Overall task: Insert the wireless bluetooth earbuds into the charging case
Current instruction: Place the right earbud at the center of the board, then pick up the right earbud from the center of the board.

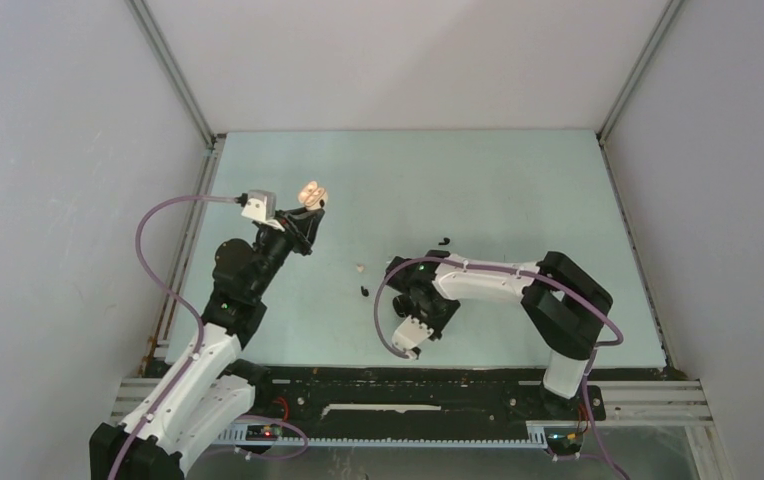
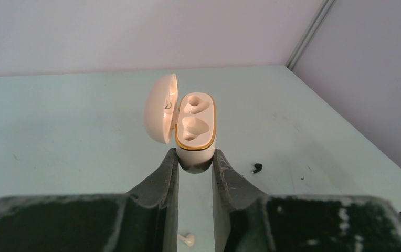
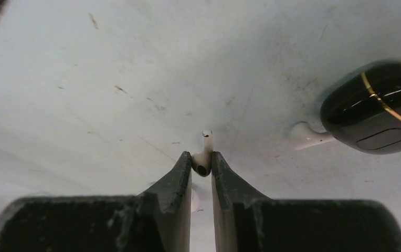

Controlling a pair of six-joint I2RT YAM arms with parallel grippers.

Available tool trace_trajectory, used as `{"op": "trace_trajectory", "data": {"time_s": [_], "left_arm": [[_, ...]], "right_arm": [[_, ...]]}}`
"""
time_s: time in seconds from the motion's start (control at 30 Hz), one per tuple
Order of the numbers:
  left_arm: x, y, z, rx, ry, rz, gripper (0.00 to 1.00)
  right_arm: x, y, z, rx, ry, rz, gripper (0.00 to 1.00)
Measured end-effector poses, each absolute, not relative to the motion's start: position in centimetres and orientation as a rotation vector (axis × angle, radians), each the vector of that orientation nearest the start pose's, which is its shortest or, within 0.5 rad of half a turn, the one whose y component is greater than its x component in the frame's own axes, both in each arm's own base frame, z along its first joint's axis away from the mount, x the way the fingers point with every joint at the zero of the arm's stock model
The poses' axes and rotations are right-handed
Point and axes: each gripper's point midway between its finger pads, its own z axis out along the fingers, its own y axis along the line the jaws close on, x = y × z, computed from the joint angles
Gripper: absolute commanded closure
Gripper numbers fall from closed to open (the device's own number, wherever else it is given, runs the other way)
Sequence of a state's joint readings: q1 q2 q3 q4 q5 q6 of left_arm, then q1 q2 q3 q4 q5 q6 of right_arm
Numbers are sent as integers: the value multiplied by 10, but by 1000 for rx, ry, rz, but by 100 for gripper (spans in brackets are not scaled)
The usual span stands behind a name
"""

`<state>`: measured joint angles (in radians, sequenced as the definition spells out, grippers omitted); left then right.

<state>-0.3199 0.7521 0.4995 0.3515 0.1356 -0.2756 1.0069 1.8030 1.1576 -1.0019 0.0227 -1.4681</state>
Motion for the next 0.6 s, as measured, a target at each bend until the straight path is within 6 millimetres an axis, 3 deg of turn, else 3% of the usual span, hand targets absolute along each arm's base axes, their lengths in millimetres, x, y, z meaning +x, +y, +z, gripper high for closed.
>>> {"op": "trace_trajectory", "data": {"time_s": [0.2, 0.33, 0.43, 0.6], "left_arm": [[300, -138, 276, 142, 1490, -597, 99], [302, -140, 274, 146, 1497, -603, 99], [302, -143, 272, 153, 1505, -618, 99], [303, -149, 266, 163, 1524, -653, 99]], "right_arm": [[220, 219, 11, -2985, 1039, -108, 59], [238, 223, 15, -2897, 1081, -132, 51], [248, 221, 36, -2765, 1163, -111, 51], [262, 214, 95, -2398, 1395, 16, 58]]}}
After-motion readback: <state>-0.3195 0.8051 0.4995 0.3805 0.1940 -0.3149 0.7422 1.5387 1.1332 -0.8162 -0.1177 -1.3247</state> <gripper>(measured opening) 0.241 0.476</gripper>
